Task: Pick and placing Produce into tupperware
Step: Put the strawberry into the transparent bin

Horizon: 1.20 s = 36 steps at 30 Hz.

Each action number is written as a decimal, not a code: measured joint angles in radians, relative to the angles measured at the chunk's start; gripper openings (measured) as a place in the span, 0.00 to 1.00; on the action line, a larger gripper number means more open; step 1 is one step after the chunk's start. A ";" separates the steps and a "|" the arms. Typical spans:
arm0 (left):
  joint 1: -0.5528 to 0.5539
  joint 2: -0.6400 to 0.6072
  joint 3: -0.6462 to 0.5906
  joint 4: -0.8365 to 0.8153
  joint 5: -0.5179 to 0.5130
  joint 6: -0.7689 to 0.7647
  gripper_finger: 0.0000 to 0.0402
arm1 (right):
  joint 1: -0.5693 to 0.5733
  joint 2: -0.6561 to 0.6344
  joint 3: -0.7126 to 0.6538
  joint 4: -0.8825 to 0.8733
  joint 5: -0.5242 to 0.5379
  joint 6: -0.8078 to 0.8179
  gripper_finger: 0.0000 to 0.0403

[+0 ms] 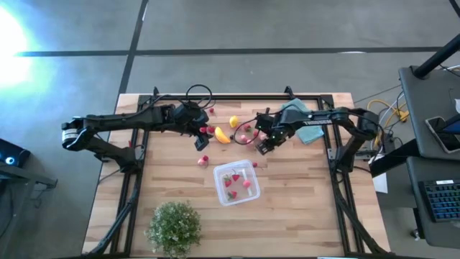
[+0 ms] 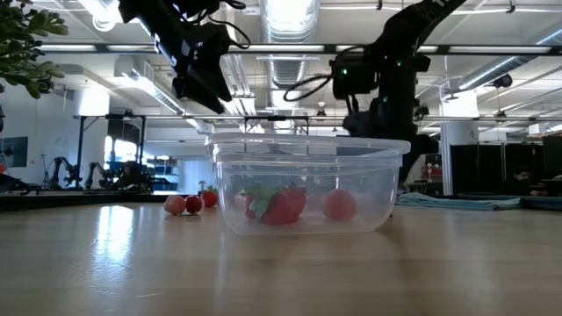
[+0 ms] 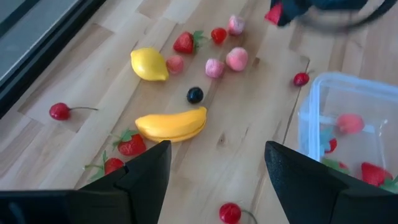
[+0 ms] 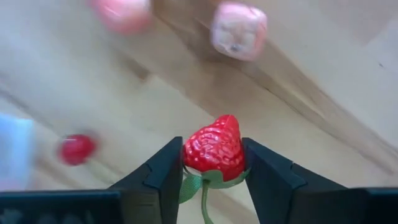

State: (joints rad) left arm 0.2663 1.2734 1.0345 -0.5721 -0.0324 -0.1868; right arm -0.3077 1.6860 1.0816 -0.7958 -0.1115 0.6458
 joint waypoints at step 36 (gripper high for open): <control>-0.056 -0.147 -0.106 0.081 -0.081 -0.043 0.61 | 0.342 0.029 0.182 0.252 -0.331 -0.069 0.38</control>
State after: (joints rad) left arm 0.2104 1.1267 0.9283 -0.4908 -0.1135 -0.2295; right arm 0.0341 1.7150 1.2635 -0.5442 -0.4425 0.5766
